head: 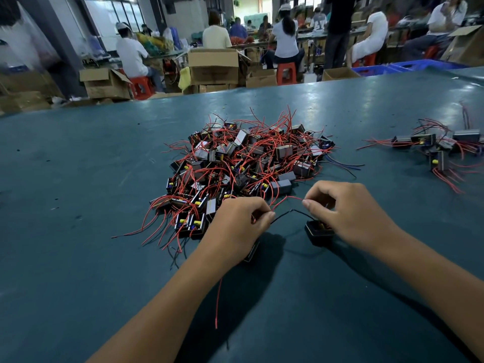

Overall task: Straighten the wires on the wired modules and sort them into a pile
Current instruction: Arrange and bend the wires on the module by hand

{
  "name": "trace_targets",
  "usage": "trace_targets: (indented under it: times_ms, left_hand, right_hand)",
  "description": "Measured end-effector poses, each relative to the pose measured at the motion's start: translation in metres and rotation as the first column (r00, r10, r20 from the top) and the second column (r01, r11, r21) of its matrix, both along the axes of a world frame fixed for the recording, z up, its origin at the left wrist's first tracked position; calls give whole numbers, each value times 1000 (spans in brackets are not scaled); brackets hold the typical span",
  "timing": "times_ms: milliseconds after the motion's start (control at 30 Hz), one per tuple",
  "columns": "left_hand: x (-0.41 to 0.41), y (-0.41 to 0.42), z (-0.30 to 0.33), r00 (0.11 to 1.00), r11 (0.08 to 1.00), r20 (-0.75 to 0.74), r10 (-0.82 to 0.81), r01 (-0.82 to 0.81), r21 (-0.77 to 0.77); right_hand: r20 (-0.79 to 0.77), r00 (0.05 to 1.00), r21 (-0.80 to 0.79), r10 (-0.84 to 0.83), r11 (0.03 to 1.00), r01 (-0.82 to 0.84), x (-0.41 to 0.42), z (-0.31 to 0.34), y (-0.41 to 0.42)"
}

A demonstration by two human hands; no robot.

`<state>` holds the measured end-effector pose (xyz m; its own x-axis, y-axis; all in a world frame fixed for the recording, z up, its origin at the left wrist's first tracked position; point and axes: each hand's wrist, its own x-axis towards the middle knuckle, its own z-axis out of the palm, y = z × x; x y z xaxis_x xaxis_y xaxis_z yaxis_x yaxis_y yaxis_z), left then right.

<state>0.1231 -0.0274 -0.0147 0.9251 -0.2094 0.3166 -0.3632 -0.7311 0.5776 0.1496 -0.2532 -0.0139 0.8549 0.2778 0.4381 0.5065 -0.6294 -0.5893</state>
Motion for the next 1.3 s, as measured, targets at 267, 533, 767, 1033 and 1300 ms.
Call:
trace_targets:
  times_ms: [267, 533, 767, 1033, 1300]
  left_hand:
    - [-1, 12, 11, 999, 1000, -49, -8, 7, -10]
    - [-11, 30, 19, 971, 869, -239, -16, 132, 477]
    - [-9, 21, 16, 963, 960, -268, 1, 74, 270]
    - [-10, -4, 6, 926, 900, -359, -115, -56, -432]
    - [-13, -23, -4, 912, 708, -316, -262, -41, -705]
  right_hand:
    - [-93, 996, -64, 13, 998, -19, 4, 9, -13]
    - [-358, 933, -345, 37, 923, -168, 3, 19, -33]
    - [-271, 960, -290, -65, 957, -18, -6, 12, -10]
    - [-542, 824, 319, 164, 948, 21, -22, 5, 18]
    - [-613, 671, 660, 418, 737, 144, -28, 10, 25]
